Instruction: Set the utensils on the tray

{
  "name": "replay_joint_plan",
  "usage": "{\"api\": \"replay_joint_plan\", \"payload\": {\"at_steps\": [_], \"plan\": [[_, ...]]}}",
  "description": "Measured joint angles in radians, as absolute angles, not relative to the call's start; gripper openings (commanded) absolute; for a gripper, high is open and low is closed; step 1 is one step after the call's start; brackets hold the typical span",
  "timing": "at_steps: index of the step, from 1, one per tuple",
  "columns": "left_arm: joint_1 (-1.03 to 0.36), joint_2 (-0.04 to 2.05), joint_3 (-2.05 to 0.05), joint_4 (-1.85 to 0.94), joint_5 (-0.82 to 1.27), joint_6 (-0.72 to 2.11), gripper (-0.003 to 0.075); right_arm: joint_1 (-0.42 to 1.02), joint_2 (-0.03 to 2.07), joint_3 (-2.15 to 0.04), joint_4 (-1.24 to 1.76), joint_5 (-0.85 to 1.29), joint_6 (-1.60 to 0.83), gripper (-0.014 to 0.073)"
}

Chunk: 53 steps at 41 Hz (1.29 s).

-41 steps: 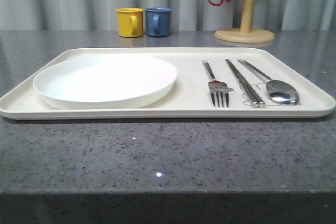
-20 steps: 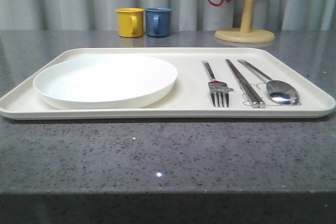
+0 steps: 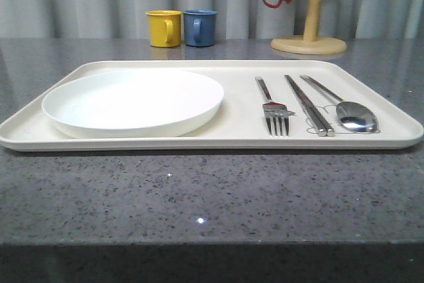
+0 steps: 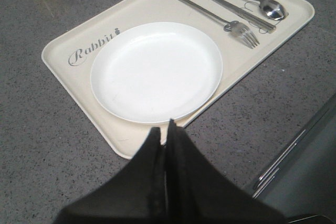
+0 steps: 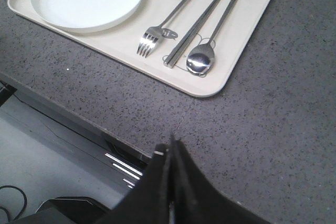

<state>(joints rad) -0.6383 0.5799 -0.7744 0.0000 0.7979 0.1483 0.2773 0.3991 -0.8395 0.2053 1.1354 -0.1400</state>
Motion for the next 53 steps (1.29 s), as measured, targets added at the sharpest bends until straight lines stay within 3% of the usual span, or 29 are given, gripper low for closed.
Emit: {"api": "replay_joint_plan", "payload": {"at_steps": [19, 32, 53], "plan": [[-0.265, 0.189, -0.31, 0.0, 0.35, 0.148, -0.0018, 0.277, 0.399, -0.84, 0.205, 1.138, -0.14, -0.0068], [-0.105, 0.024, 0.003, -0.08, 0.134, 0.148, -0.0018, 0.277, 0.399, -0.84, 0.205, 1.138, -0.14, -0.0068], [-0.064, -0.007, 0.01, -0.09, 0.046, 0.148, -0.0018, 0.277, 0.399, -0.84, 0.205, 1.139, -0.14, -0.0068]]}}
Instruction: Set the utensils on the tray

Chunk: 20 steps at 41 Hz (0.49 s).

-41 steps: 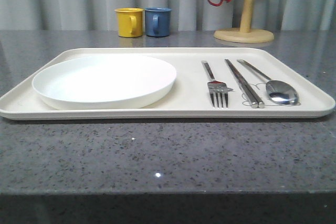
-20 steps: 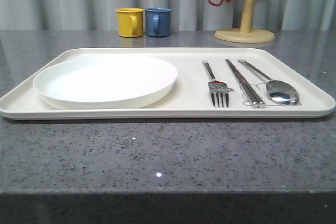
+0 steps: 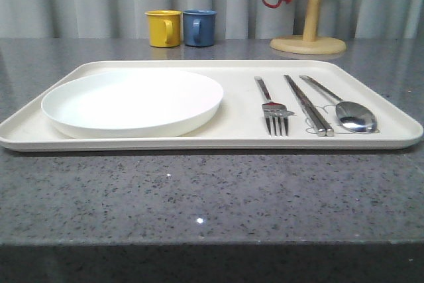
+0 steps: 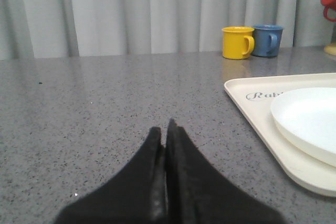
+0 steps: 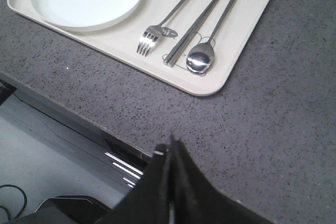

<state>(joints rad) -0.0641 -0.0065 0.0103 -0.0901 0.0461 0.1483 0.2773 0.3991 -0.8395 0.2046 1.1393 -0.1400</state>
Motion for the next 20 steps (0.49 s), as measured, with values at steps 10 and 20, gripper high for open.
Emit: {"api": "replay_joint_plan", "payload": {"at_steps": [10, 20], "plan": [[-0.064, -0.007, 0.01, -0.09, 0.029, 0.148, -0.0018, 0.277, 0.399, -0.84, 0.205, 1.139, -0.14, -0.0068], [-0.064, -0.007, 0.01, -0.09, 0.027, 0.148, -0.0018, 0.277, 0.399, -0.84, 0.203, 1.139, -0.14, -0.0068]]}}
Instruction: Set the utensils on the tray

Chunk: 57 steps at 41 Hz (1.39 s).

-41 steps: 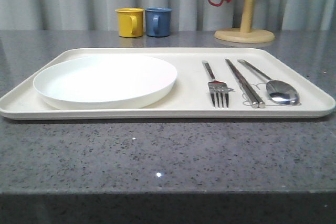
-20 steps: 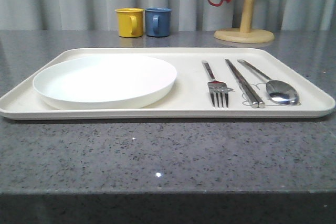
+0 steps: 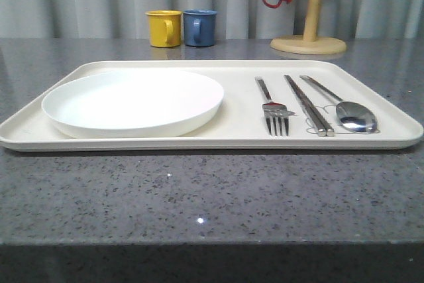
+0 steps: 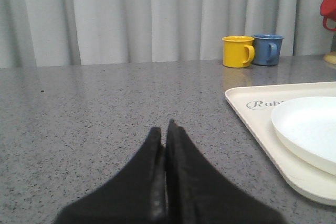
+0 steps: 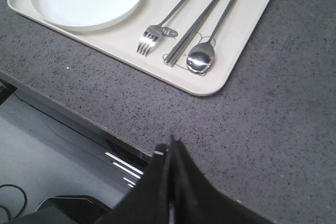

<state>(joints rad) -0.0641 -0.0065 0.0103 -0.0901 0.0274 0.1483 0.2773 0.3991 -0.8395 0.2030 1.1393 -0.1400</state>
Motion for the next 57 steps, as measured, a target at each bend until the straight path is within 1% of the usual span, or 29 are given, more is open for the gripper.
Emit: {"api": "replay_joint_plan", "payload": {"at_steps": [57], "plan": [[-0.064, -0.007, 0.01, -0.05, 0.024, 0.148, -0.0018, 0.277, 0.399, -0.84, 0.203, 1.141, -0.14, -0.0068]]}}
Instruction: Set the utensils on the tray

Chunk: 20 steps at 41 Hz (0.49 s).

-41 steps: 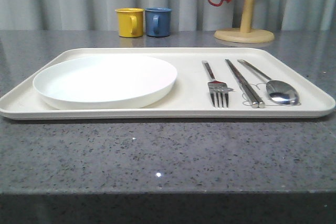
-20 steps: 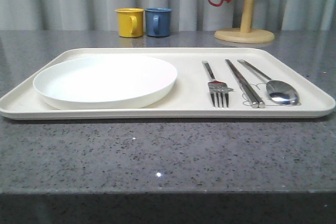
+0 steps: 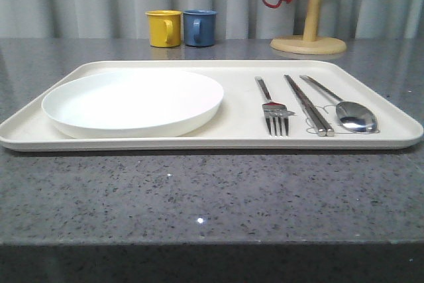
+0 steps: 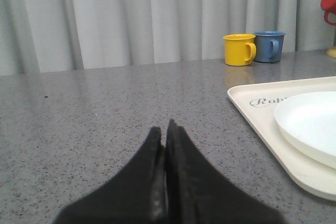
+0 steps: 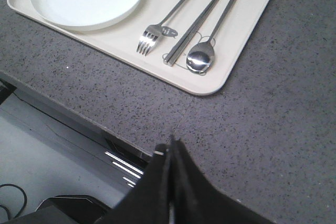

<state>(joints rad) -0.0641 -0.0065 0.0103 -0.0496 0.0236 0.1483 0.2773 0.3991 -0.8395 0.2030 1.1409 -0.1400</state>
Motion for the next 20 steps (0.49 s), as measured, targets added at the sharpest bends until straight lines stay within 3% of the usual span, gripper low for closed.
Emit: {"api": "replay_joint_plan", "payload": {"at_steps": [12, 20], "plan": [[-0.064, -0.007, 0.01, -0.05, 0.024, 0.148, -0.0018, 0.268, 0.383, -0.807, 0.192, 1.115, -0.14, -0.0068], [-0.064, -0.007, 0.01, -0.05, 0.024, 0.148, -0.0018, 0.163, 0.281, -0.581, 0.153, 0.806, -0.14, -0.0068]]}}
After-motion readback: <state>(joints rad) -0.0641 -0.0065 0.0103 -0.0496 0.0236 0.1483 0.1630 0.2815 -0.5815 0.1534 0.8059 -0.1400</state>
